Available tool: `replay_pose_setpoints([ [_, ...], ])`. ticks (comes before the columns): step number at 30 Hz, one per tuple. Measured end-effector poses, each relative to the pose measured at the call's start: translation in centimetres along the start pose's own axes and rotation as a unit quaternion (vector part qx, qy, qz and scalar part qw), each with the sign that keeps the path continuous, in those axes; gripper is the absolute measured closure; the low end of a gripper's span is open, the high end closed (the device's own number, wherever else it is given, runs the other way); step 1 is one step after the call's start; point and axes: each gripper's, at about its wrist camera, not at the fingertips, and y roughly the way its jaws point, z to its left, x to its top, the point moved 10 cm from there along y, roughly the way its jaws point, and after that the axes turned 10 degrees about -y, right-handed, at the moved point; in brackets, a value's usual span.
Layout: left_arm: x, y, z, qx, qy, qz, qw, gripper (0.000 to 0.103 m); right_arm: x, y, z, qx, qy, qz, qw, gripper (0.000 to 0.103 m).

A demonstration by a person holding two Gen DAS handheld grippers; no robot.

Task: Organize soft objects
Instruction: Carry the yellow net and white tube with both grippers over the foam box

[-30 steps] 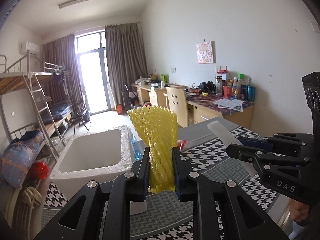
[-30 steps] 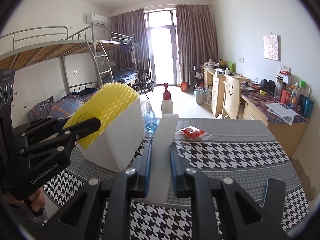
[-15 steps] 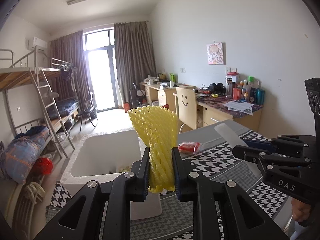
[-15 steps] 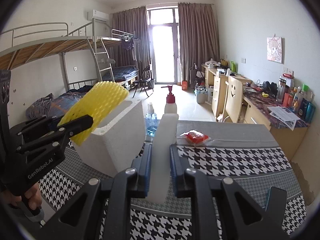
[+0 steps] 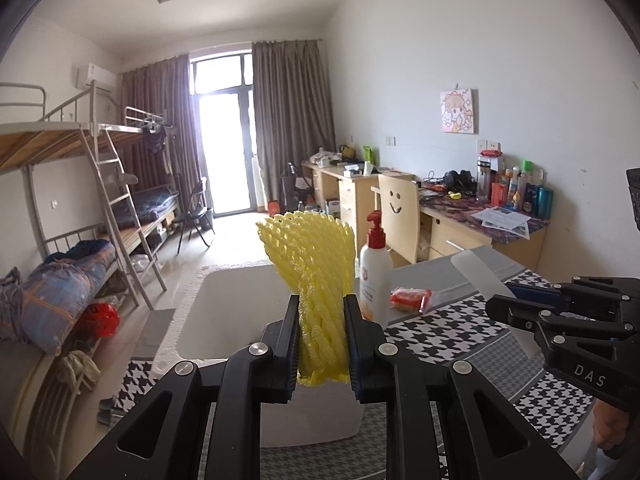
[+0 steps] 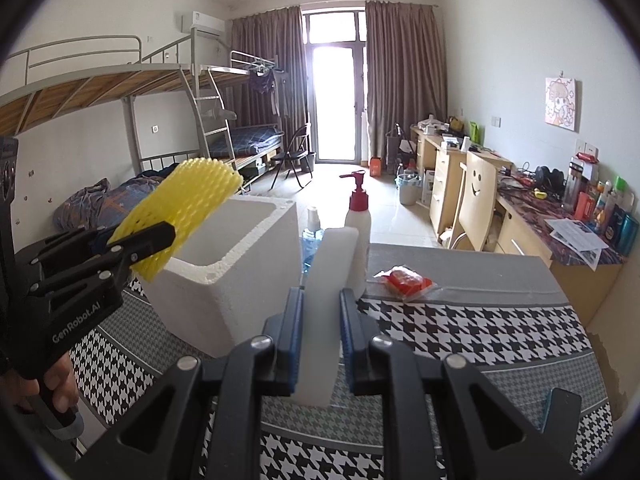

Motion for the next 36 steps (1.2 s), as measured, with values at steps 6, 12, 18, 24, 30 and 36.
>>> replay_pose_setpoints([
  [6, 0.1, 0.1, 1.5, 0.016, -0.010, 0.001, 0.9998, 0.082, 0.9, 0.5, 1.0, 0.007, -0.012, -0.002, 1.000, 0.082],
  [12, 0.4, -0.1, 2.7, 0.030, -0.015, -0.003, 0.9995, 0.082, 2.0, 1.0, 2.5, 0.021, -0.028, -0.005, 0.999, 0.082],
  [18, 0.5, -0.4, 3.9, 0.041, -0.022, -0.006, 0.9989, 0.082, 2.7, 1.5, 3.6, 0.029, -0.043, -0.005, 0.999, 0.082],
  [24, 0.8, -0.3, 5.0, 0.046, -0.025, -0.006, 0.9986, 0.082, 3.1, 2.0, 4.2, 0.035, -0.047, -0.005, 0.998, 0.082],
  [30, 0.8, 0.4, 5.5, 0.055, -0.028, 0.002, 0.9981, 0.082, 3.7, 2.5, 4.7, 0.035, -0.047, -0.005, 0.998, 0.082],
  [36, 1.1, 0.7, 6.0, 0.053, -0.032, 0.001, 0.9981, 0.082, 4.1, 3.4, 5.2, 0.035, -0.049, -0.001, 0.998, 0.082],
])
